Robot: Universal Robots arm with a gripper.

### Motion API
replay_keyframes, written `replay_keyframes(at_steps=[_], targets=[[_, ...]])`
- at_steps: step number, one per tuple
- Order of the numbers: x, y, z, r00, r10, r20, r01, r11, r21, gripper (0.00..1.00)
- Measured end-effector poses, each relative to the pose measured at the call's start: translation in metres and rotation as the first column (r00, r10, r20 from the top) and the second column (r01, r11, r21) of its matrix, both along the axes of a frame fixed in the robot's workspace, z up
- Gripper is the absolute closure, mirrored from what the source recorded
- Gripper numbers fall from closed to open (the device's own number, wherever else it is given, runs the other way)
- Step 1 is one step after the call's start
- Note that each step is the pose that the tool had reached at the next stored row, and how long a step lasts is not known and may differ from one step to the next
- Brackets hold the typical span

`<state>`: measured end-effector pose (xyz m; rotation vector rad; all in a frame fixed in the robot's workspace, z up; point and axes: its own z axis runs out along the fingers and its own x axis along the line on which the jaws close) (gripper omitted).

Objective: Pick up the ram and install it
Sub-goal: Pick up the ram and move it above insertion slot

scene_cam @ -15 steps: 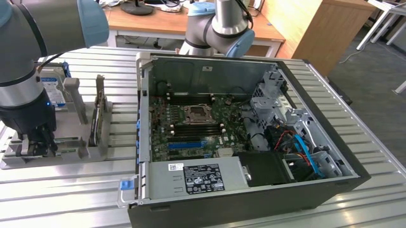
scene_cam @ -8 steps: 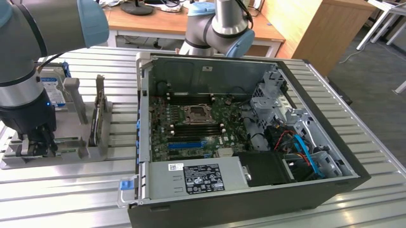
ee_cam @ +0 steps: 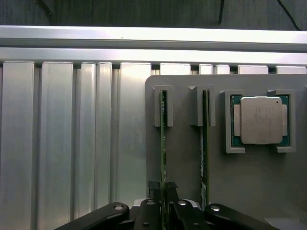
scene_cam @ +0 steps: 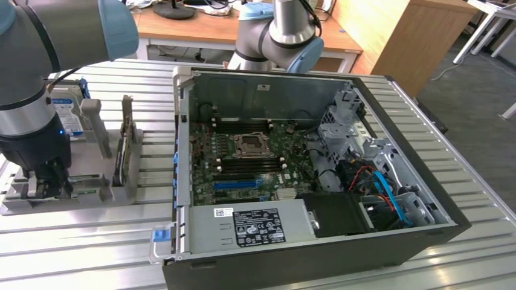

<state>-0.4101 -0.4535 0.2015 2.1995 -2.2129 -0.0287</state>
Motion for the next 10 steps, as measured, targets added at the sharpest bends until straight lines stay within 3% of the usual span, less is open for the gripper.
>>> replay_keyframes(at_steps=[1,10], targets=[[0.0000,0.0000,0.0000,1.0000,0.000,-0.0001,0.000,1.0000,0.0000,0.87],[0.0000,0.0000,0.0000,1.0000,0.000,0.0000,0.000,1.0000,0.0000,0.88]])
